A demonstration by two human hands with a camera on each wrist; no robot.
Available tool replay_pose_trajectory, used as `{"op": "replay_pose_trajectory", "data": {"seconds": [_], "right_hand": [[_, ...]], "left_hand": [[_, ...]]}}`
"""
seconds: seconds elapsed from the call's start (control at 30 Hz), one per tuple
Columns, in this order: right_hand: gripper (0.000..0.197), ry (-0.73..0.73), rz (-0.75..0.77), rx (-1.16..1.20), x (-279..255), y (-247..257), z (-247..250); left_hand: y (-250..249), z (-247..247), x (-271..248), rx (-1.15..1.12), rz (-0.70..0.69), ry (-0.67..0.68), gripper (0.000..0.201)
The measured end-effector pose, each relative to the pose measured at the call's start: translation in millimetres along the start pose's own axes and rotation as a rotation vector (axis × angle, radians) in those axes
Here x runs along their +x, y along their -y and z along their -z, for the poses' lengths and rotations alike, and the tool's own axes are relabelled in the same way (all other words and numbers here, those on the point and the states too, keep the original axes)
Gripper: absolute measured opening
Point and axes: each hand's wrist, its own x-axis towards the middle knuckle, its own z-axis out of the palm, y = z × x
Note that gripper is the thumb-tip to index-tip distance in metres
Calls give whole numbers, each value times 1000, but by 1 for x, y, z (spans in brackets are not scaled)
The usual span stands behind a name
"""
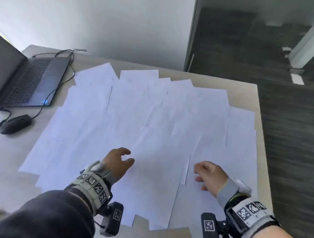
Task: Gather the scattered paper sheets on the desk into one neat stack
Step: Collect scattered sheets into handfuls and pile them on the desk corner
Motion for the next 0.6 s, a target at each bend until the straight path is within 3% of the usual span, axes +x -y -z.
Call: {"op": "replay_pose_trajectory", "data": {"seconds": [0.23,0.6], "right_hand": [[8,34,-102,236,0,-14,-17],[13,49,-120,277,1,-10,-22]], "left_hand": [[-14,-14,4,-62,30,16,49],[-29,-21,13,-266,128,73,65]]}}
